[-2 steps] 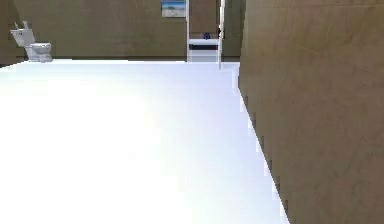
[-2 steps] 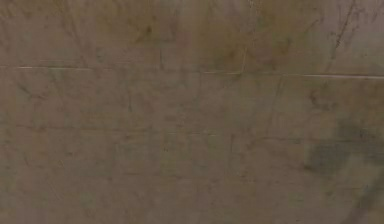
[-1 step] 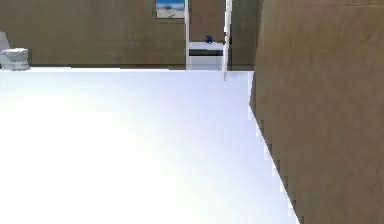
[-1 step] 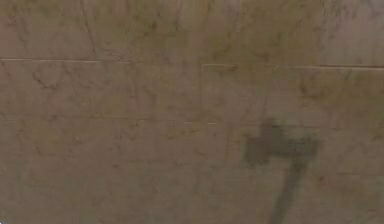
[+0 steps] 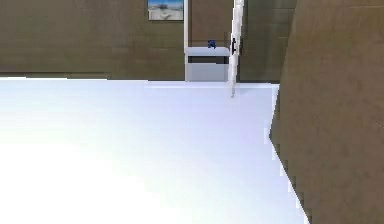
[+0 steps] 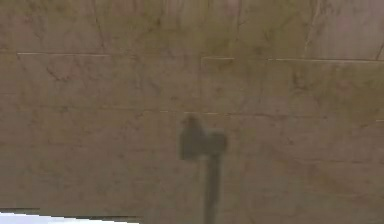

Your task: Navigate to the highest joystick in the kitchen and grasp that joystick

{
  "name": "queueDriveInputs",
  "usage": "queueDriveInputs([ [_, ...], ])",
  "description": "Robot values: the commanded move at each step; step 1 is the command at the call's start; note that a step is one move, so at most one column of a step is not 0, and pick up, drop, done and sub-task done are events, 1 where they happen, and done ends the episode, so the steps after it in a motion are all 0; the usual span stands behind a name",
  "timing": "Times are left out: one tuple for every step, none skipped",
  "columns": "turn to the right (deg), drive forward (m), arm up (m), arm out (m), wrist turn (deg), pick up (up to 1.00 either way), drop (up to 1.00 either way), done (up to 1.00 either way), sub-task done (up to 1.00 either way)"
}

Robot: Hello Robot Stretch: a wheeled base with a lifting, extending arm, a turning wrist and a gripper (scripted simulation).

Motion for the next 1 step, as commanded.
queueDriveInputs([
  [0.0, 1.0, 0.0, 0.0, 0.0, 0.0, 0.0, 0.0, 0.0],
])
